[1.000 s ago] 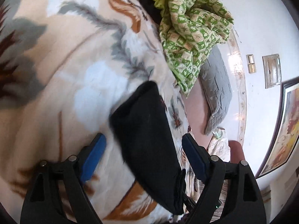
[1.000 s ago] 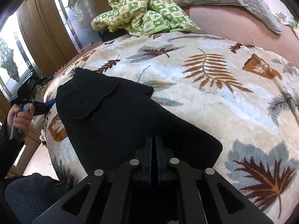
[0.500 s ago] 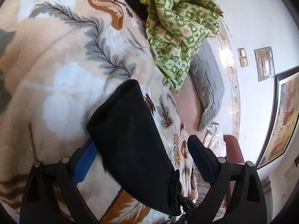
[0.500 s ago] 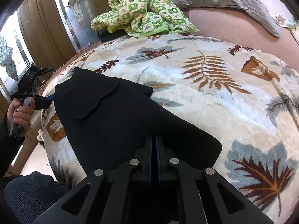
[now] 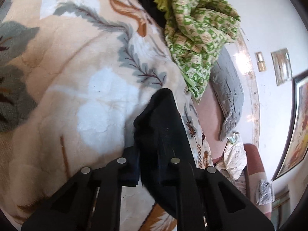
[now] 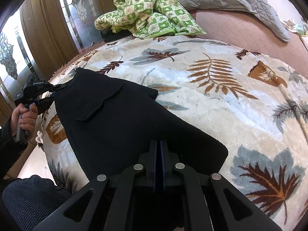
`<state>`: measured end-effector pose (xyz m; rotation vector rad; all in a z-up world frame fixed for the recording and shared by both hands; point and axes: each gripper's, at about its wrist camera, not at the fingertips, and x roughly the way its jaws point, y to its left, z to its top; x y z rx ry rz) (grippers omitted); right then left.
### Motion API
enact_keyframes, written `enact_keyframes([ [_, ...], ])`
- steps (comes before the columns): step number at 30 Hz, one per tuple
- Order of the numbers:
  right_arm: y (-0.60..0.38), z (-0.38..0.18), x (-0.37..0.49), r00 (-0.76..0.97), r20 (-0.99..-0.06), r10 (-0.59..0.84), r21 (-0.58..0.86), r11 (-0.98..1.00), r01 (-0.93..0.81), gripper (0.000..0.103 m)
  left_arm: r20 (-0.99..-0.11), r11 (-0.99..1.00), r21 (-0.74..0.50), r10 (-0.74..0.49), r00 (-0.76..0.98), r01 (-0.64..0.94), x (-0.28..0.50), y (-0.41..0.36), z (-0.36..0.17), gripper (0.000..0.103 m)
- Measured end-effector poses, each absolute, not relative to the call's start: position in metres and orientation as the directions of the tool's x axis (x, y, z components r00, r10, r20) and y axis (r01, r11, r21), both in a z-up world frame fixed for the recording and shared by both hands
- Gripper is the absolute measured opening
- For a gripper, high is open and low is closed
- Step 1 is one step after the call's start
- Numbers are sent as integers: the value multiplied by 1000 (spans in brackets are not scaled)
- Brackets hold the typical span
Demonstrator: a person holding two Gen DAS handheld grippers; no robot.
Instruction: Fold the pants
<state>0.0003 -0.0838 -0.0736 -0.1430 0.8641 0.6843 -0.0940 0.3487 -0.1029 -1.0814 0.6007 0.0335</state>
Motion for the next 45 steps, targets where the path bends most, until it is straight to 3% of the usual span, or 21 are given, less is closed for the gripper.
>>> enact_keyframes([
  [3,-84,-74,0,453,-741,495,149,780,-608,4,-516,659,-692,-164,841,-296,-96,328,-78,8],
  [6,-84,-74,0,451,-741,497,154,780,-606,4,-513,870,-434,-26,858,-233,-101,285,-39,8],
  [8,-85,-74,2,444,-741,503,171,782,-599,4,-487,941,-305,-20,873,-149,-101,253,-24,8],
  [11,-86,-73,3,435,-744,507,189,784,-592,4,-476,969,-241,-70,877,-53,-98,224,-16,8],
  [14,-84,-68,4,431,-756,492,177,788,-589,6,-492,971,-232,-166,855,55,-95,199,-19,8],
  [18,-91,-41,-7,529,-686,499,130,800,-586,22,-502,956,-245,-267,823,161,-92,164,-17,8],
  [27,-152,-18,-1,656,-647,390,184,914,-362,22,-459,888,-312,-452,765,338,-86,91,29,8],
  [33,-186,-15,-5,687,-648,329,191,943,-272,22,-607,881,-254,-467,643,400,-54,27,14,8],
  [45,-196,-17,-7,688,-668,282,182,959,-216,23,-651,835,-206,-506,566,510,-54,-21,18,8],
])
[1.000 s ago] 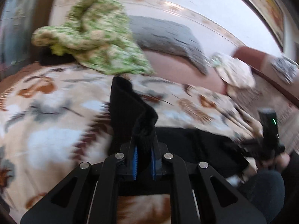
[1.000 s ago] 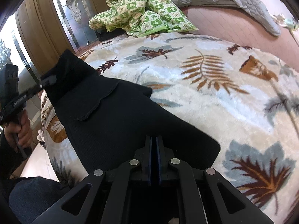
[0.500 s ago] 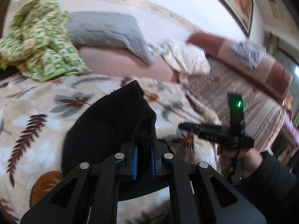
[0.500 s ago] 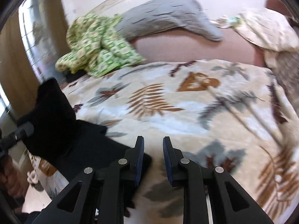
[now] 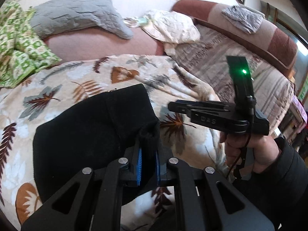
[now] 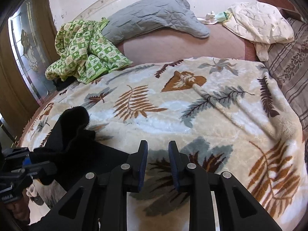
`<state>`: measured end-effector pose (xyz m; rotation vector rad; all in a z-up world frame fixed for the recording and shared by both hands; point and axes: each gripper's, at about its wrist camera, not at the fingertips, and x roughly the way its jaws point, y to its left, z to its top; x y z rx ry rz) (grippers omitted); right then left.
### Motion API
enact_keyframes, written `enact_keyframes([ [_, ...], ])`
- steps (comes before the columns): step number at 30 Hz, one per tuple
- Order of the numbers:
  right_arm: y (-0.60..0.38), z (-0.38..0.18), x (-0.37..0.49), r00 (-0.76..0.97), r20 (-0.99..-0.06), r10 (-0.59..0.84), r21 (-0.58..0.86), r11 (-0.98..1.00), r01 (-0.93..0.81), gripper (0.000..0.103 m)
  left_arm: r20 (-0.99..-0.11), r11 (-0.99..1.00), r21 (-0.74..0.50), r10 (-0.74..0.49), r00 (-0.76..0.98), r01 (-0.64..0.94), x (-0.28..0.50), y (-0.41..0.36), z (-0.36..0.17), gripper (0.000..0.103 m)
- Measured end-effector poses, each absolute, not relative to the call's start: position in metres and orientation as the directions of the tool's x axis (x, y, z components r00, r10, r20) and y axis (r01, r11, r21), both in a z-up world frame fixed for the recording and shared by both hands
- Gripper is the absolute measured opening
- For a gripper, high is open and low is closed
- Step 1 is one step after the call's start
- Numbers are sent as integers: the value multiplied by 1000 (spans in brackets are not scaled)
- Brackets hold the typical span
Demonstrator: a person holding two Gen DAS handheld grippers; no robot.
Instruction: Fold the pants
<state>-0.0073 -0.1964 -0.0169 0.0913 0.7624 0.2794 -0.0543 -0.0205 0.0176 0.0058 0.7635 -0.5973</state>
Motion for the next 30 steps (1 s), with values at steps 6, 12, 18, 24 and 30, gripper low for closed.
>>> enact_keyframes([
  [6,-193,-18,-7,682,-676,280,173,959,-223,23,-789,796,-166,-462,405,582,-32,-54,-26,10],
  [12,-189,-16,-8,688,-661,301,178,953,-246,23,-741,722,-314,-592,316,617,-38,-44,-26,54],
  [18,-190,-9,-14,689,-632,355,215,934,-284,26,-644,742,-282,-617,454,608,-66,21,10,57],
  [24,-147,10,-48,480,-557,678,261,692,-674,19,-644,809,-404,-583,495,427,-58,102,-10,5],
  [30,-121,-58,-26,300,-818,491,206,736,-644,2,-701,823,-435,-564,437,364,-50,101,-60,1],
])
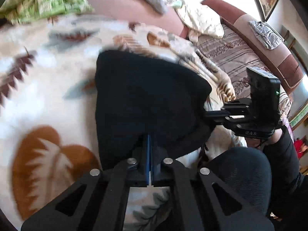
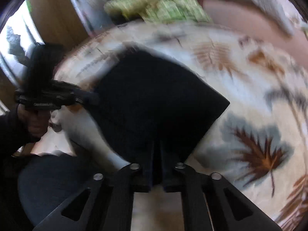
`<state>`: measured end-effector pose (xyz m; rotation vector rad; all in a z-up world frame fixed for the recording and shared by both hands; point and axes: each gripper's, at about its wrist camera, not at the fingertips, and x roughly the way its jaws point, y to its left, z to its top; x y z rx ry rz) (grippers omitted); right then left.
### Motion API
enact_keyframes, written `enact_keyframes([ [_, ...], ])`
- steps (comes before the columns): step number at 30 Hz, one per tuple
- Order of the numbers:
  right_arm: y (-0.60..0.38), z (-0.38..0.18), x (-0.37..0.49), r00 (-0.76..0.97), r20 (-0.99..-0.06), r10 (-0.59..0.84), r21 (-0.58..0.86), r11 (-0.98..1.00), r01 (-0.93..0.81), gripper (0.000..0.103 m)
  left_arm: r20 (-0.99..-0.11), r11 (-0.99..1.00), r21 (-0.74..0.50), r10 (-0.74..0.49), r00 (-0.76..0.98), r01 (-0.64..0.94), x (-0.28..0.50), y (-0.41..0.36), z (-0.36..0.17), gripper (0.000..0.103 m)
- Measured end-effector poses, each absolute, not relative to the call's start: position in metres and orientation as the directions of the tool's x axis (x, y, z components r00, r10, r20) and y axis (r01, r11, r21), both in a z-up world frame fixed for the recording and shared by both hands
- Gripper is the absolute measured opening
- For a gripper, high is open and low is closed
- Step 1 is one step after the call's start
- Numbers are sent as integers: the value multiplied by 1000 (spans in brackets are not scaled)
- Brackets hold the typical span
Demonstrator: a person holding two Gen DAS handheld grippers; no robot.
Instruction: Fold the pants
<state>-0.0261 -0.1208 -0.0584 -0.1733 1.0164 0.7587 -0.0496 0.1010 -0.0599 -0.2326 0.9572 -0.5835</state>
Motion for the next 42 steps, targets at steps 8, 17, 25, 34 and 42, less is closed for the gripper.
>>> enact_keyframes([
  [8,-134,-42,-32,347,-762,546,236,734,-637,5,-642,787,-459,-614,459,412,-51,105,-29,0],
  [17,-131,-63,25,449,-788,422,179,854,-488,9,-743,853,-454,-522,419,257,47,89,-50,1],
  [25,-136,-67,25,465,-786,407,178,869,-461,7,-726,853,-468,-520,450,229,39,93,-58,1],
  [34,-121,-20,-29,376,-651,659,273,666,-694,11,-656,799,-461,-600,459,386,-8,65,-16,1],
  [42,-97,-41,-46,264,-774,576,190,608,-771,12,-719,808,-505,-588,369,303,4,50,-62,1],
])
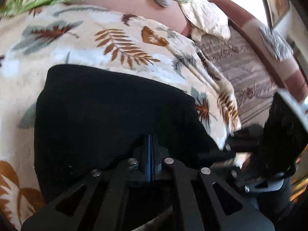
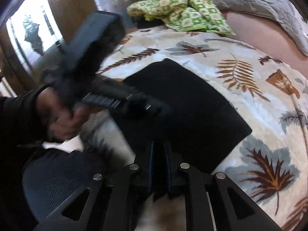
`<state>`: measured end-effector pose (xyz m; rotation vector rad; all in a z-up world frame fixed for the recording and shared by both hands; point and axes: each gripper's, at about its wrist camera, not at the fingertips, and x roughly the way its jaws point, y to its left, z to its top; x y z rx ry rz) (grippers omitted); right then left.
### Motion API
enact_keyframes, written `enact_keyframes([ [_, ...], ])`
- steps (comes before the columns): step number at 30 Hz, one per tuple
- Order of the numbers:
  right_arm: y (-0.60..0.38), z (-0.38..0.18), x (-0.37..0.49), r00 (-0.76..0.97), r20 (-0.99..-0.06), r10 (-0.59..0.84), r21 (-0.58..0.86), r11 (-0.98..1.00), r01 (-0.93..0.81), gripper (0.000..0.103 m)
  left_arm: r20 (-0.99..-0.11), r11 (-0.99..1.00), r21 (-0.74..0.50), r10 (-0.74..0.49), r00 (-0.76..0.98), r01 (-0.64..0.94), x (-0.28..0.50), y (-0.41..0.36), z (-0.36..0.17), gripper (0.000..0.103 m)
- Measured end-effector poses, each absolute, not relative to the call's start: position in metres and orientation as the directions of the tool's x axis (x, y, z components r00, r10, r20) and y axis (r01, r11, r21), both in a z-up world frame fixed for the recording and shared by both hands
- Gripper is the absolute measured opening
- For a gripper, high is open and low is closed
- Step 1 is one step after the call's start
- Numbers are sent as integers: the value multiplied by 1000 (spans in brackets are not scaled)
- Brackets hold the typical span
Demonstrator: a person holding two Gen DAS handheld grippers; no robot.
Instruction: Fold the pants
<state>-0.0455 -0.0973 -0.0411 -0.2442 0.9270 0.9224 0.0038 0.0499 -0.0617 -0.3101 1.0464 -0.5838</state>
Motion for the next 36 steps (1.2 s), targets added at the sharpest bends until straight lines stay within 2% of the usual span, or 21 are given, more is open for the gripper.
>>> enact_keyframes([
  [7,-131,-55,-59,209,-817,537,215,621,-753,10,-721,825,-463,-563,405,323,1,43,-62,1],
  [9,-135,-53,-63,231,-823,519,187,632,-752,14,-719,823,-468,-566,404,322,1,44,-61,1],
  [12,-144,-32,-67,266,-749,607,222,608,-763,14,-709,815,-480,-578,405,325,-4,50,-53,1],
  [14,-149,-12,-68,316,-661,681,242,592,-769,17,-679,803,-485,-595,430,346,-12,58,-39,2],
  [17,-149,5,-50,461,-539,705,255,658,-709,41,-620,798,-473,-603,503,374,-31,85,-18,5],
  [18,-145,5,-39,502,-529,684,262,695,-669,41,-615,803,-474,-595,517,361,-35,94,-17,5],
  [20,-129,-3,-17,567,-553,610,220,764,-607,39,-627,830,-462,-555,547,313,-43,110,-25,5],
  [22,-105,-17,1,539,-610,581,186,766,-615,29,-657,840,-473,-538,528,267,-44,118,-44,4],
  [23,-93,-29,8,509,-647,568,171,759,-629,25,-667,838,-487,-539,515,246,-44,120,-55,2],
  [25,-72,-70,24,445,-779,442,90,781,-618,23,-647,825,-513,-553,525,237,-43,122,-67,1],
  [28,-78,-68,26,449,-757,474,140,789,-598,23,-636,813,-539,-565,526,221,-40,125,-70,1],
  [36,-76,-62,7,499,-738,453,55,779,-625,28,-644,834,-496,-540,542,243,-46,121,-67,1],
])
